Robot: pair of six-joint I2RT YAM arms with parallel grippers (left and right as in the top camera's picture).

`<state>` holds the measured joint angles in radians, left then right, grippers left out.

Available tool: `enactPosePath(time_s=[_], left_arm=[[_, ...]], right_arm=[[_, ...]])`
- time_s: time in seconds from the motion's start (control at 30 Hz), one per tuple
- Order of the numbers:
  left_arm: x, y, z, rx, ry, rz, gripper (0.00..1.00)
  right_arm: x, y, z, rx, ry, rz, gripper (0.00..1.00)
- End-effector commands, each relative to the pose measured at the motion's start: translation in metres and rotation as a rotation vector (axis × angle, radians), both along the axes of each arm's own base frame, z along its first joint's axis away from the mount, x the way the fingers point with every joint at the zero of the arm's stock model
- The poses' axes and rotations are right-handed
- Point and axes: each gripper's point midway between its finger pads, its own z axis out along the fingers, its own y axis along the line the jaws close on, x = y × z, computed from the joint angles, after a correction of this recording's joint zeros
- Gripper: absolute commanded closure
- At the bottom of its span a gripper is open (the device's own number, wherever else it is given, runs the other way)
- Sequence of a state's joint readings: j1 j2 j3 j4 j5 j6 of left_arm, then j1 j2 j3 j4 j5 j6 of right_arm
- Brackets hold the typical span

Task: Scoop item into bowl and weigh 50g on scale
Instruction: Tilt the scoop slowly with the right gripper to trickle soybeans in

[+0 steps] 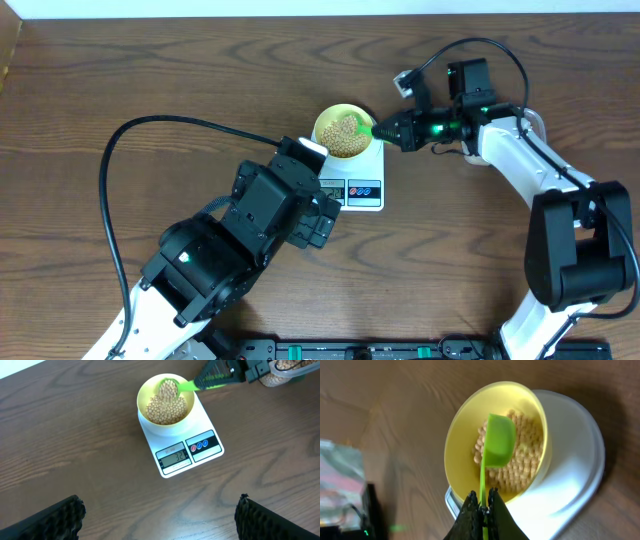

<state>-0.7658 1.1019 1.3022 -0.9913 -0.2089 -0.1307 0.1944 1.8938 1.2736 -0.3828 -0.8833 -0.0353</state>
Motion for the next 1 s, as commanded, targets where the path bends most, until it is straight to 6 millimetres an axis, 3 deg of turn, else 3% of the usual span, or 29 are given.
enactPosePath(time_s=[0.0,0.3,0.63,0.97], left_arm=[[0.001,0.002,0.001,0.004,-0.005,0.011,0.02],[0.001,0.002,0.001,0.004,-0.005,0.011,0.02],[0.001,0.002,0.001,0.004,-0.005,0.011,0.02],[0.001,0.002,0.001,0.004,-0.005,0.011,0.02]], right_arm=[[0.006,0.004,0.031,-0.109,-0.196,0.053,0.99],[0.002,0.007,0.052,-0.113,-0.243,0.058,0.99],[-0.007,0.002,0.073,-0.237,-0.330,0.032,0.99],[-0.017,0.014,0.067,-0.301,-0.345,0.066,0.99]])
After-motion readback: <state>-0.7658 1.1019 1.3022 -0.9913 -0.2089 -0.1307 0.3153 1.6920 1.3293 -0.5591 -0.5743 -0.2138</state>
